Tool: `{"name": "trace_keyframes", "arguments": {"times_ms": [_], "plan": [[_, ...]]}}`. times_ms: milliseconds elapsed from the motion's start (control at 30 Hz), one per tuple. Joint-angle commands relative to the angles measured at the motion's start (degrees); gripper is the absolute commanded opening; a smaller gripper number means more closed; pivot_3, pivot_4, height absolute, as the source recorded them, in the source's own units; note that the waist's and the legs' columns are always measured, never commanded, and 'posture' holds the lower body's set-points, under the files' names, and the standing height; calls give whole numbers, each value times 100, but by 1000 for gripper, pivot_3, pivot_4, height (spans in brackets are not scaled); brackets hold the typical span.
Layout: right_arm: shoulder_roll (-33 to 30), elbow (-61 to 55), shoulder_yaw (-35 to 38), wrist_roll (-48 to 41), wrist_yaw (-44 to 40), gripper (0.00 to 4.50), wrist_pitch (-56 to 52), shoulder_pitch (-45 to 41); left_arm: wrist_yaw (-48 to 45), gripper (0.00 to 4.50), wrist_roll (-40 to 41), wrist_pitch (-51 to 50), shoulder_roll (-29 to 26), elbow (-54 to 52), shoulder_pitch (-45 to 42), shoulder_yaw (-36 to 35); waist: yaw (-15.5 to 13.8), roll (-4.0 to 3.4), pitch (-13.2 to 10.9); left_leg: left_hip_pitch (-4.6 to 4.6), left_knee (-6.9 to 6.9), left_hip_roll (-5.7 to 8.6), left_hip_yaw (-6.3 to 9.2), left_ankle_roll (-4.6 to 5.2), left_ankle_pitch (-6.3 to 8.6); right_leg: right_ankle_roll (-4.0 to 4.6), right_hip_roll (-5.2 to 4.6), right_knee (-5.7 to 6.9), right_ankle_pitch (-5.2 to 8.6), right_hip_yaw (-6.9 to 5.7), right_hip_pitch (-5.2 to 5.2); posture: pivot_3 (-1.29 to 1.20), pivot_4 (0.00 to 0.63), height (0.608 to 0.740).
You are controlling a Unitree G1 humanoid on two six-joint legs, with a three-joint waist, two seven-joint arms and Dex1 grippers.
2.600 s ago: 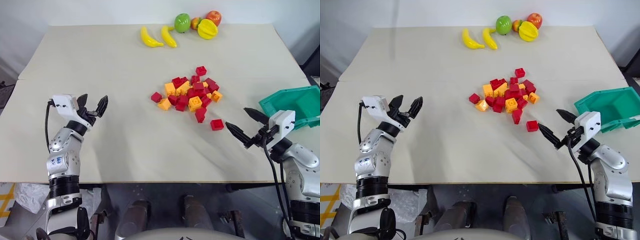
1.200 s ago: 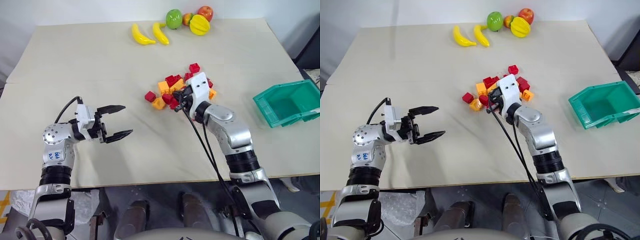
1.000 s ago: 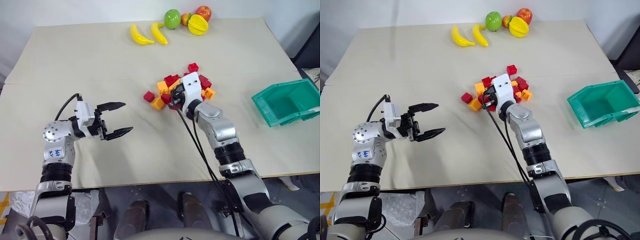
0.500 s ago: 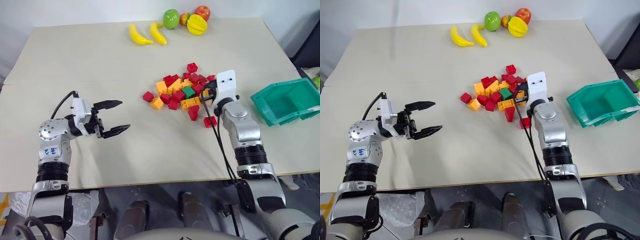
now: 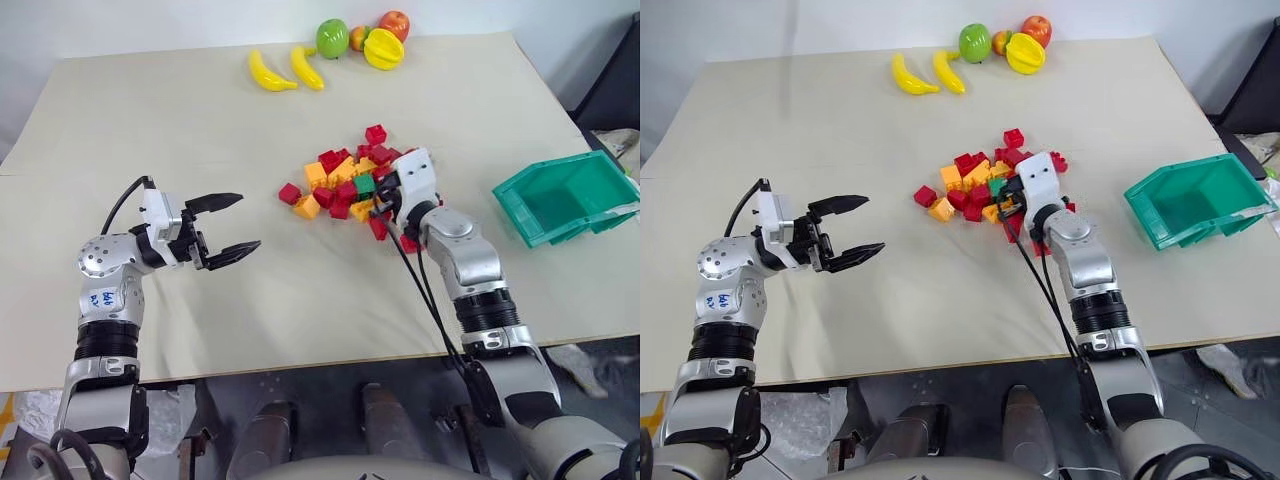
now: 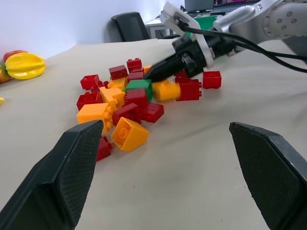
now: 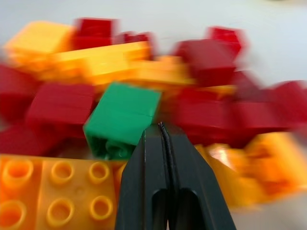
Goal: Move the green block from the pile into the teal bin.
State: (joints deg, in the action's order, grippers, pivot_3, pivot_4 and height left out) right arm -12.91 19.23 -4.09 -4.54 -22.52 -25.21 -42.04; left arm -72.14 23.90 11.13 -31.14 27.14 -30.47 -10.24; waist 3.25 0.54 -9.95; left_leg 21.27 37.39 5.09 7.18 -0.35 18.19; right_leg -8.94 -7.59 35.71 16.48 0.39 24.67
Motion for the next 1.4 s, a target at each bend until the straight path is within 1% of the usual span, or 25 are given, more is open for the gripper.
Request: {"name": "trace_keyframes", "arguments": {"times_ms": [33, 167, 267, 433, 500, 533, 633, 667, 767, 833, 867, 933, 1033, 1133, 1233, 1400], "plan": [[-3, -621, -204, -209, -516, 38, -272, 116, 42, 4500, 160, -92, -135, -279, 76, -158, -3, 0, 0, 0, 0, 1, 0, 0, 0, 0, -1, 1, 0, 0, 0, 0, 150, 740], [-190, -1378, -322, -425, -1034, 38, -617, 358, 96, 4500, 240, -339, -296, -528, 227, -236, -13, 0, 0, 1, 1, 1, 3, 0, 0, 0, -2, 1, 0, 0, 0, 0, 150, 740], [-457, -1920, -134, -710, -1334, 38, -905, 413, 145, 4500, 369, -574, -488, -702, 361, -407, -19, 0, 0, 4, 1, 3, 4, 1, 0, 0, -4, 0, 0, 0, 1, 0, 150, 740], [-1230, -2410, 12, -957, -1929, 38, -1044, 554, 174, 4500, 454, -712, -660, -797, 499, -568, -89, 0, -1, 3, 1, 3, 3, 1, 1, 0, -4, -5, 0, -1, -1, 0, 150, 740], [-1725, -2594, -78, -1076, -2527, 401, -1007, 635, 158, 4500, 481, -751, -694, -815, 538, -623, -150, 0, -1, 3, 0, 4, 1, 2, 1, 0, -4, -8, 0, -1, -2, 0, 150, 740], [-1959, -2748, 59, -1224, -2734, 593, -1046, 727, 142, 4500, 502, -776, -719, -816, 567, -658, -165, 0, -1, 3, -1, 4, 1, 3, 2, 0, -3, -10, 0, -1, -2, 0, 150, 740], [-2596, -3085, 491, -1565, -3092, 1553, -1214, 989, 83, 4500, 563, -828, -793, -829, 662, -734, -182, 0, -1, 5, -8, 3, 0, 6, 4, 0, -5, -19, 0, -2, -2, 0, 150, 740], [-2813, -3168, 601, -1643, -3199, 1812, -1279, 1080, 67, 4500, 580, -845, -813, -839, 693, -756, -190, 0, -2, 5, -8, 3, 0, 7, 4, 0, -5, -19, 0, -3, -2, 0, 150, 740], [-3556, -3396, 950, -1803, -3511, 2828, -1459, 1432, 72, 4500, 630, -890, -879, -924, 800, -842, -215, 0, -2, 8, -6, 4, 0, 9, 5, 0, -7, -23, 0, -4, -4, 0, 150, 740], [-3837, -3461, 1072, -1865, -3562, 3419, -1540, 1561, 97, 4500, 660, -918, -904, -985, 859, -899, -224, 0, -2, 7, -7, 2, -1, 9, 5, 0, -6, -25, 0, -4, -6, 0, 150, 740], [-3900, -3473, 1099, -1890, -3554, 3797, -1563, 1587, 101, 4500, 668, -925, -911, -1000, 877, -916, -221, 0, -2, 7, -7, 2, -4, 9, 6, 0, -6, -26, 0, -3, -5, 0, 150, 740], [-4036, -3491, 1136, -1929, -3523, 4396, -1687, 1578, 108, 4500, 695, -941, -939, -1107, 1023, -997, -201, 0, -2, 5, -5, 0, -8, 9, 6, 0, -6, -27, 0, -2, -5, 0, 150, 740], [-3925, -3456, 936, -1923, -3388, 4456, -1776, 1315, 149, 4500, 696, -966, -949, -1195, 1103, -1031, -176, 0, -2, 0, -4, -1, -12, 8, 5, 0, -6, -29, 0, 1, -5, 0, 150, 740], [-3488, -3225, 639, -1851, -2939, 4456, -2101, 805, 202, 4500, 673, -978, -923, -1239, 1072, -1029, -164, 0, -2, 0, 1, -2, -14, 7, 5, 1, -6, -28, 0, 4, -3, 0, 150, 740], [-2873, -2525, 113, -1562, -2623, 4456, -2140, 98, 221, 4500, 665, -959, -867, -1276, 1042, -995, -172, 0, -2, -2, 4, -2, -13, 5, 4, 2, -6, -25, 0, 5, -4, 0, 150, 740], [-1963, -1227, -463, -1131, -2391, 4456, -1757, -705, 194, 4500, 658, -925, -818, -1275, 1024, -938, -168, 0, -2, 1, -1, -1, -11, 4, 3, 2, -7, -13, 0, 3, -1, 0, 150, 740]]}}
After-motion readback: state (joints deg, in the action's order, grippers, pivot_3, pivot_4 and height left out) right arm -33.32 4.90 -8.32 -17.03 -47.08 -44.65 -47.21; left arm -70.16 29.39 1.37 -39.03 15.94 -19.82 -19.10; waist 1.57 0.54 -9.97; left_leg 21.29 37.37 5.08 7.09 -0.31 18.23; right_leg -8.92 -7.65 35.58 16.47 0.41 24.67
